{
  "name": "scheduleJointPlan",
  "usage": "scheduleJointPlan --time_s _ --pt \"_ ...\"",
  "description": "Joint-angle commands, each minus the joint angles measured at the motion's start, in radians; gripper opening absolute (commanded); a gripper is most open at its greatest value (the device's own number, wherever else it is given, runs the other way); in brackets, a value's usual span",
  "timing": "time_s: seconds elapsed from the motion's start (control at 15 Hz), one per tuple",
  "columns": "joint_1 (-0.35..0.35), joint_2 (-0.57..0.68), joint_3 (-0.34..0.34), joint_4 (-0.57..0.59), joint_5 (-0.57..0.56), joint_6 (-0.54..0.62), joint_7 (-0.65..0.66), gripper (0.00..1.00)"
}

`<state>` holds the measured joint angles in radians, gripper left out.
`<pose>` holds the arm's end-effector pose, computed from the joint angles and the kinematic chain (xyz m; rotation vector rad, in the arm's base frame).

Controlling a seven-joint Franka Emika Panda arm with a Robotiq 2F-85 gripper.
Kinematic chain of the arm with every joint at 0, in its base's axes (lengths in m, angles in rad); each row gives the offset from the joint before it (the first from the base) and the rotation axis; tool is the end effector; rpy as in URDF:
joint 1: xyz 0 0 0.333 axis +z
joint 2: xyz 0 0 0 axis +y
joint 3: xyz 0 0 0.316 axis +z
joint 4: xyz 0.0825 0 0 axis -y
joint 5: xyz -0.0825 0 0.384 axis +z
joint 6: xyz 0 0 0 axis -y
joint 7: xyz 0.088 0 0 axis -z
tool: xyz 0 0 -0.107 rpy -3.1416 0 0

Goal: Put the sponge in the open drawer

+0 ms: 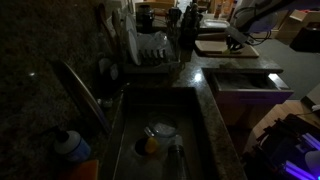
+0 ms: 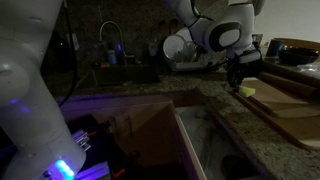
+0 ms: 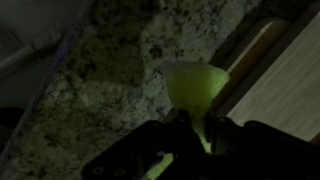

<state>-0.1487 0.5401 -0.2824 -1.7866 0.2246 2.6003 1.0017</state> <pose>0.6274 -0.2712 0.2918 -2.1591 2.1111 -0.4369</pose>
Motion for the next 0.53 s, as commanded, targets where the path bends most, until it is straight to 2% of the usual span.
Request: scheduleJointPlan --time_s 0.0,0.13,0.2,0.47 --pt "-0.008 -0.006 0.008 0.004 -0.005 -0.011 0.002 0.18" --pt "-0.007 0.009 0.010 0.010 -0.004 -0.011 0.001 0.17" --pt "-0.007 0.019 0.010 0.013 -0.004 -0.011 0.001 0.04" --pt "-0.013 -0.006 0.034 -0.020 0.008 -0.126 -0.021 0.04"
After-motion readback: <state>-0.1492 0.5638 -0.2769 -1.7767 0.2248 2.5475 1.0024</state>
